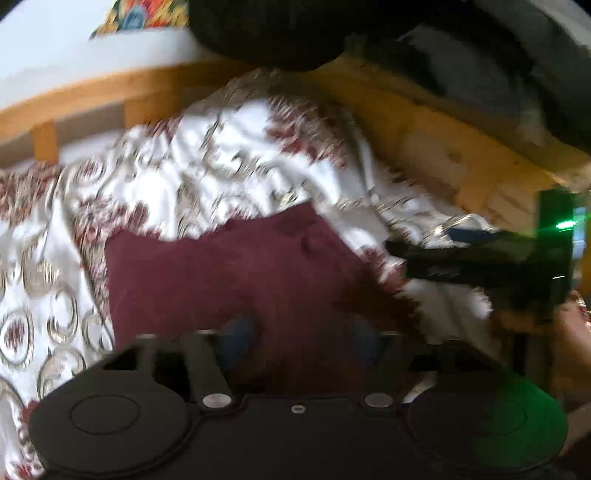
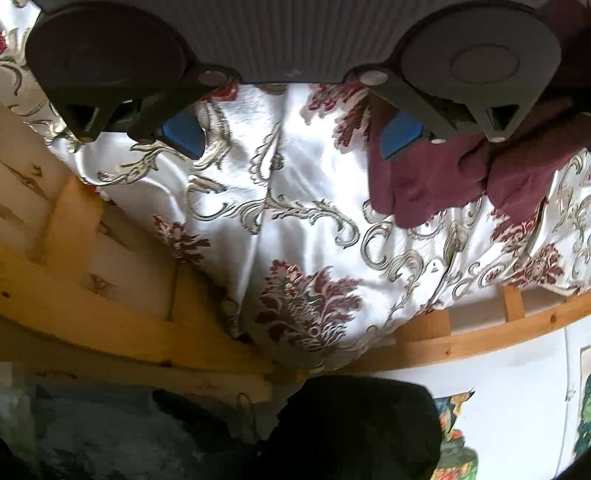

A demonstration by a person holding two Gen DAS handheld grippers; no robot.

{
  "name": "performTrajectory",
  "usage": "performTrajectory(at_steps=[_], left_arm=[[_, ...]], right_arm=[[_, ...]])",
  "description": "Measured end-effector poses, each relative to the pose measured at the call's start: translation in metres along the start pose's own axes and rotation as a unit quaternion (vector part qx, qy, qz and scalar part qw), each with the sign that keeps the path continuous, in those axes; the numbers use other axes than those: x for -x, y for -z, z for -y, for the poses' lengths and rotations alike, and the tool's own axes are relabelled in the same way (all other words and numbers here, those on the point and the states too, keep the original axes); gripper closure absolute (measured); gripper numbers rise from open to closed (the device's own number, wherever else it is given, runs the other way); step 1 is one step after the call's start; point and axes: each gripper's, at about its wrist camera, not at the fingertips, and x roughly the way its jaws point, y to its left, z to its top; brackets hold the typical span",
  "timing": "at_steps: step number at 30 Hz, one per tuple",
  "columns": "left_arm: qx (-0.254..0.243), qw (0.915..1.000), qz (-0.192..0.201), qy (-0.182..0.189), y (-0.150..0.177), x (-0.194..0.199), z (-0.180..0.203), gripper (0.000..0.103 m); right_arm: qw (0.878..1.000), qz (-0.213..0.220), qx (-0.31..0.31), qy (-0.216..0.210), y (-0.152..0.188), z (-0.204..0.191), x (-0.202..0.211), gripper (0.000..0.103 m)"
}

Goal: Fold small clothes

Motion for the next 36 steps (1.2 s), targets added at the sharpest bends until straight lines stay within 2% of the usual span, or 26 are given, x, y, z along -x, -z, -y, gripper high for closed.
performTrajectory(at_steps=[1, 5, 7, 10, 14, 16, 19, 21, 24, 27, 30, 32, 36], left_arm=[[-0.009, 0.9999, 0.013, 0.006, 0.001, 0.007, 0.001, 0.021], [-0.029, 0.9978, 0.057, 0.019, 0.001, 0.034, 0.006, 0.009], [-0.016, 0.9966, 0.080, 0.006, 0.005, 0.047, 0.005, 0.001], [0.022, 0.9943, 0.104, -0.013, 0.016, 0.064, -0.004, 0.001], [0.062, 0.9934, 0.086, -0.044, 0.034, 0.069, -0.018, 0.001], [0.096, 0.9921, 0.070, -0.040, 0.048, 0.070, -0.027, 0.001], [0.150, 0.9867, 0.049, -0.038, 0.071, 0.067, -0.040, 0.001], [0.162, 0.9850, 0.027, -0.052, 0.081, 0.063, -0.045, 0.001], [0.144, 0.9866, -0.001, -0.076, 0.084, 0.054, -0.048, 0.001], [0.131, 0.9889, -0.024, -0.067, 0.086, 0.045, -0.049, 0.001], [0.129, 0.9884, -0.039, -0.071, 0.084, 0.032, -0.050, 0.001], [0.116, 0.9895, -0.035, -0.078, 0.084, 0.029, -0.050, 0.001], [0.060, 0.9917, -0.038, -0.107, 0.082, 0.021, -0.043, 0.001]], right_arm=[[1.000, -0.002, 0.004, 0.002, 0.001, -0.002, -0.002, 0.000], [1.000, -0.003, 0.010, 0.007, 0.002, -0.006, -0.001, 0.000], [1.000, 0.001, 0.007, 0.007, 0.002, -0.006, 0.000, 0.000], [1.000, 0.015, 0.005, 0.006, 0.001, -0.007, 0.004, 0.000], [0.997, 0.075, -0.028, -0.014, -0.002, -0.009, 0.022, 0.000], [0.992, 0.102, -0.055, -0.048, -0.003, -0.010, 0.030, 0.000], [0.983, 0.113, -0.083, -0.119, -0.002, -0.015, 0.034, 0.000], [0.975, 0.099, -0.090, -0.175, 0.001, -0.023, 0.030, 0.000], [0.964, 0.081, -0.110, -0.228, 0.007, -0.036, 0.024, 0.000], [0.954, 0.054, -0.122, -0.268, 0.012, -0.049, 0.016, 0.000], [0.945, 0.017, -0.138, -0.295, 0.021, -0.060, 0.006, 0.000], [0.938, -0.011, -0.152, -0.311, 0.025, -0.064, -0.005, 0.000], [0.922, -0.050, -0.181, -0.338, 0.030, -0.067, -0.027, 0.000]])
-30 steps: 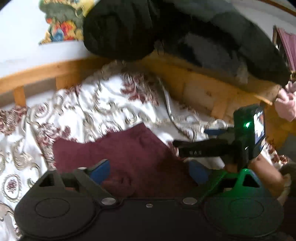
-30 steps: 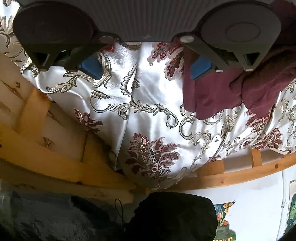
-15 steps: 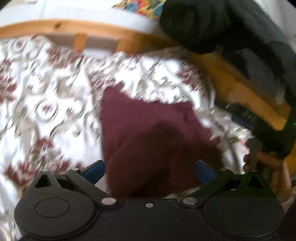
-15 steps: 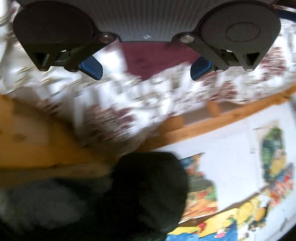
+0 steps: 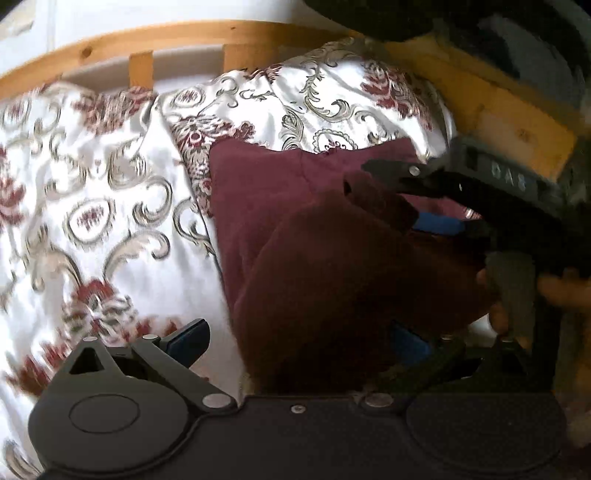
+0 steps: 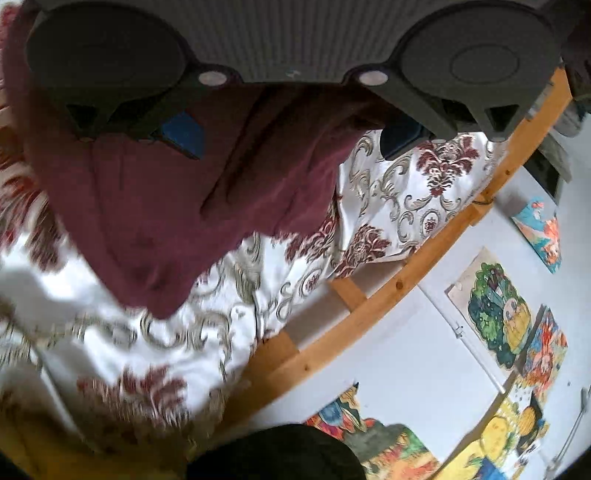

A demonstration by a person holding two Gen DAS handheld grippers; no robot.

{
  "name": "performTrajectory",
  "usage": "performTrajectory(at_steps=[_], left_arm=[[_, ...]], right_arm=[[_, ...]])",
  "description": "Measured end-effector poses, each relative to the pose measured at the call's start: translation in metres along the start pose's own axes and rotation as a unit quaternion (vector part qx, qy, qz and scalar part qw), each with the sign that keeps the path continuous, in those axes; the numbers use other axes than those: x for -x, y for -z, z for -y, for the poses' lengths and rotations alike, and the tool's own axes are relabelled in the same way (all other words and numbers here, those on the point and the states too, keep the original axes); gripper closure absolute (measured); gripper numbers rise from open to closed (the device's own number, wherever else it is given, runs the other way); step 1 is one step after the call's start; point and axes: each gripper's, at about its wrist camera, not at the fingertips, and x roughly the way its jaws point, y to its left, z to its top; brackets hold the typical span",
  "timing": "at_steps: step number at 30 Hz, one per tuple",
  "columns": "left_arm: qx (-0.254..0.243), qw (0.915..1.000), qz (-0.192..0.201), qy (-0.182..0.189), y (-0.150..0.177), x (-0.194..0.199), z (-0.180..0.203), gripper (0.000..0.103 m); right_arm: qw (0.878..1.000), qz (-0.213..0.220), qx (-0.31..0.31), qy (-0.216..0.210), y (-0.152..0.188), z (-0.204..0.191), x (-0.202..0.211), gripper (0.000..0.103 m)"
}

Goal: Fold small clothes

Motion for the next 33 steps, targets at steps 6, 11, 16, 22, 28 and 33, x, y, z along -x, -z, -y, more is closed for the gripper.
performTrajectory(at_steps=[6, 11, 16, 22, 28, 33], left_arm=[[-0.075, 0.9956, 0.053, -0.018, -0.001, 0.009, 0.013, 0.002], [-0.132, 0.9881, 0.078, 0.001, 0.001, 0.015, 0.029, 0.009], [-0.162, 0.9841, 0.071, 0.014, 0.004, 0.013, 0.041, 0.027], [-0.159, 0.9850, 0.067, 0.014, 0.004, 0.012, 0.039, 0.057], [-0.159, 0.9840, 0.074, 0.032, 0.006, 0.015, 0.042, 0.067], [-0.165, 0.9818, 0.078, 0.053, 0.005, 0.014, 0.051, 0.071]], right_arm=[[0.998, 0.001, -0.048, -0.028, -0.006, 0.016, -0.009, 0.000], [1.000, -0.016, -0.020, 0.009, -0.007, 0.010, -0.017, 0.008], [0.998, -0.039, 0.022, 0.035, -0.001, 0.001, -0.022, 0.023], [0.996, -0.042, 0.045, 0.057, -0.003, 0.000, -0.019, 0.074], [0.996, -0.026, 0.067, 0.060, -0.008, -0.007, -0.011, 0.083], [0.991, -0.008, 0.110, 0.078, -0.016, -0.015, 0.000, 0.085]])
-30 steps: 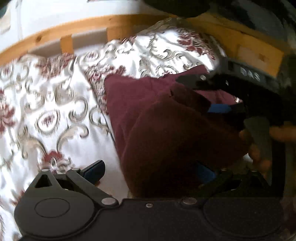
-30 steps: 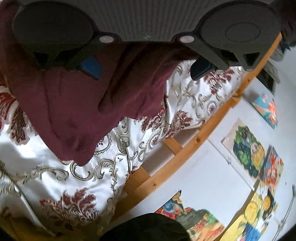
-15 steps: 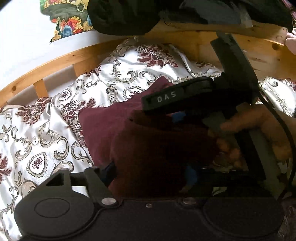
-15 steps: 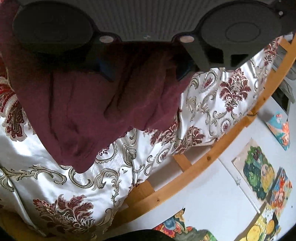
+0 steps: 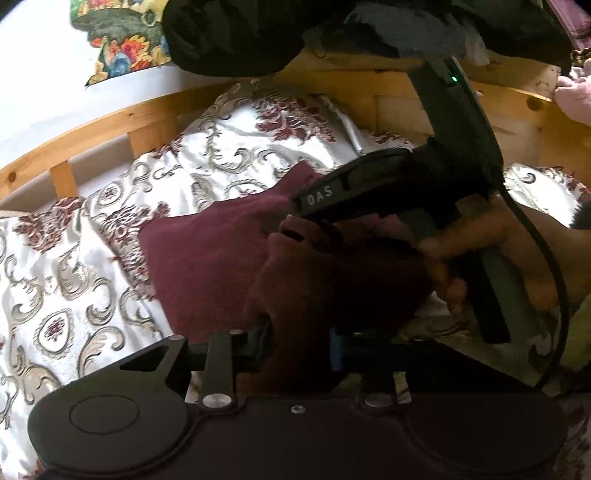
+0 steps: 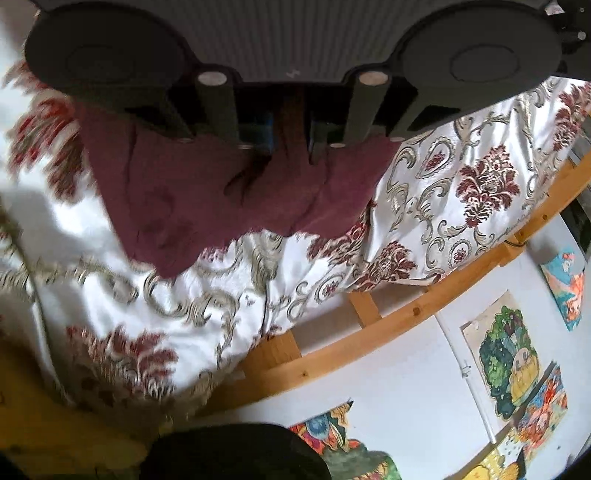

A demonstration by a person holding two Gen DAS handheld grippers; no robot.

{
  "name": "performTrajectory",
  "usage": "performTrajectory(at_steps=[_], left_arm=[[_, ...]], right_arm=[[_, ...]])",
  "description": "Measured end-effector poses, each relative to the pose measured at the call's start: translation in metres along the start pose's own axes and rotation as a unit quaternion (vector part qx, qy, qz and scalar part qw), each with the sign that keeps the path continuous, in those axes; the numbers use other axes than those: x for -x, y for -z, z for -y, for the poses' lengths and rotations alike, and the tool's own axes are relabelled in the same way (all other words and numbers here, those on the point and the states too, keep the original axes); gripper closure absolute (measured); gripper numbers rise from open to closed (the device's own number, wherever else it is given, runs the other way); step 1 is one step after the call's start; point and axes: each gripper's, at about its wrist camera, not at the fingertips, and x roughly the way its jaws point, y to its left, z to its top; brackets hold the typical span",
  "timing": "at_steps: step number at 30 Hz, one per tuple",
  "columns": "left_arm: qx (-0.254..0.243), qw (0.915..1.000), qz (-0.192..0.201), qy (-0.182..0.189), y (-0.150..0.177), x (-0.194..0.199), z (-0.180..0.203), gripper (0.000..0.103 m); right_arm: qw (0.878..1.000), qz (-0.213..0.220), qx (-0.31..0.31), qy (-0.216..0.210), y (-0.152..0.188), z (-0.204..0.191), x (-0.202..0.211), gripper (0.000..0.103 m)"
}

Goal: Fold small clothes

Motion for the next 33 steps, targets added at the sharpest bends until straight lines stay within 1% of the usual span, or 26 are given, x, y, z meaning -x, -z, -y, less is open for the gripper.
performTrajectory(at_steps=[5, 10, 21, 28, 33], left_arm=[[-0.019, 0.9995, 0.003, 0.025, -0.005, -0.008, 0.015, 0.072], [-0.032, 0.9986, 0.006, 0.043, -0.009, -0.013, 0.028, 0.071], [-0.035, 0.9978, 0.004, 0.057, -0.012, -0.021, 0.038, 0.071], [-0.052, 0.9962, 0.004, 0.070, -0.017, -0.029, 0.044, 0.071], [-0.054, 0.9956, 0.004, 0.076, -0.019, -0.033, 0.047, 0.071]], right_arm=[[0.999, 0.016, 0.018, 0.022, -0.008, 0.007, 0.015, 0.087], [0.999, 0.020, 0.026, 0.037, -0.012, 0.015, 0.027, 0.087], [0.997, 0.026, 0.022, 0.064, -0.017, 0.024, 0.039, 0.087], [0.996, 0.036, 0.014, 0.078, -0.021, 0.037, 0.045, 0.087], [0.995, 0.040, 0.012, 0.087, -0.022, 0.043, 0.046, 0.087]])
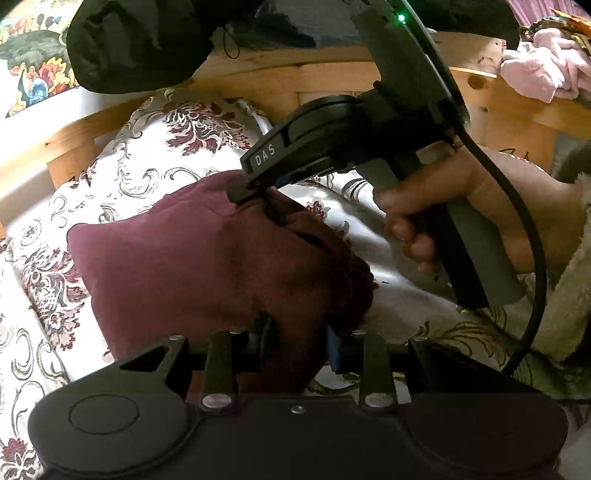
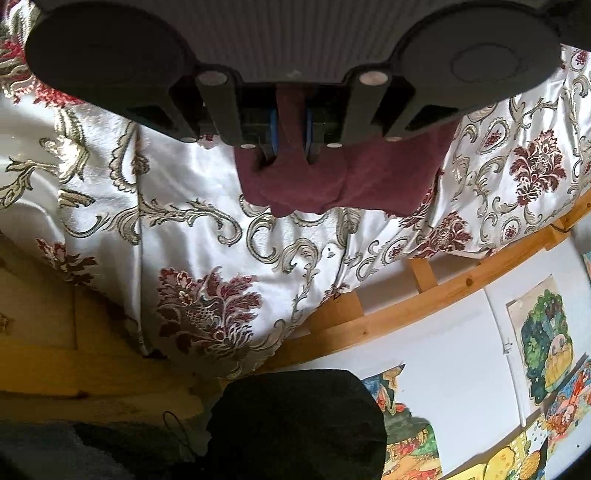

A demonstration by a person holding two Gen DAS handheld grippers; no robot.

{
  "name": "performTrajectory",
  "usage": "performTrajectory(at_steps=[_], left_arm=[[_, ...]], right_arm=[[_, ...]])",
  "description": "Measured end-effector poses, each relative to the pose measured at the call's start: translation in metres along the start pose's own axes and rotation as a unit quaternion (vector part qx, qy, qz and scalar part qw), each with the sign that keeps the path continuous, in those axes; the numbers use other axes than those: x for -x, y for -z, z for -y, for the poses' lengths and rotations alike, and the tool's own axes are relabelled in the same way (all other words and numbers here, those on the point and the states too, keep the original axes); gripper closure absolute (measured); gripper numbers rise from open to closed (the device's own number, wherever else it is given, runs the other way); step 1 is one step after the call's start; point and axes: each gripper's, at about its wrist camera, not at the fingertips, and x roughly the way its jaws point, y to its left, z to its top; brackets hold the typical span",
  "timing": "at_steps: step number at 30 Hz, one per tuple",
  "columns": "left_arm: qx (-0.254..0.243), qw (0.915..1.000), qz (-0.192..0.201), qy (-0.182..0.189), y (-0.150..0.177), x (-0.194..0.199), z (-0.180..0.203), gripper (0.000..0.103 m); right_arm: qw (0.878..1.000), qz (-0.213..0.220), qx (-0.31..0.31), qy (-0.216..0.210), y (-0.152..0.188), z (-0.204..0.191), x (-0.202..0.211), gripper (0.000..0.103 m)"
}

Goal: Fold small clothes

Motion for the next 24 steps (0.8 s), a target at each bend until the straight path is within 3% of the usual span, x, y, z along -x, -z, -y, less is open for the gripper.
performTrajectory(at_steps=[6, 11, 13, 20, 22, 24], left_arm=[[0.002, 0.9999, 0.001, 0.012, -0.001, -0.006, -0.001, 0.070], [-0.005, 0.9997, -0.001, 0.025, 0.000, -0.010, -0.001, 0.062], [-0.001, 0.9993, 0.005, 0.036, 0.001, -0.008, -0.002, 0.048], [0.027, 0.9981, 0.029, 0.047, 0.001, 0.009, -0.009, 0.037], [0.062, 0.9961, 0.046, 0.043, 0.000, 0.019, -0.015, 0.020], [0.112, 0.9911, 0.067, 0.022, 0.001, 0.032, -0.022, 0.007]], right_arm=[[1.000, 0.000, 0.018, 0.014, 0.000, 0.003, 0.003, 0.087], [1.000, -0.007, 0.012, 0.025, 0.003, 0.014, -0.003, 0.087], [1.000, -0.014, 0.000, 0.024, 0.006, 0.019, -0.007, 0.087], [0.999, -0.019, -0.004, 0.025, 0.007, 0.027, -0.009, 0.078], [0.999, -0.019, -0.004, 0.028, 0.006, 0.027, -0.009, 0.073], [0.999, -0.024, -0.005, 0.034, 0.006, 0.028, -0.009, 0.058]])
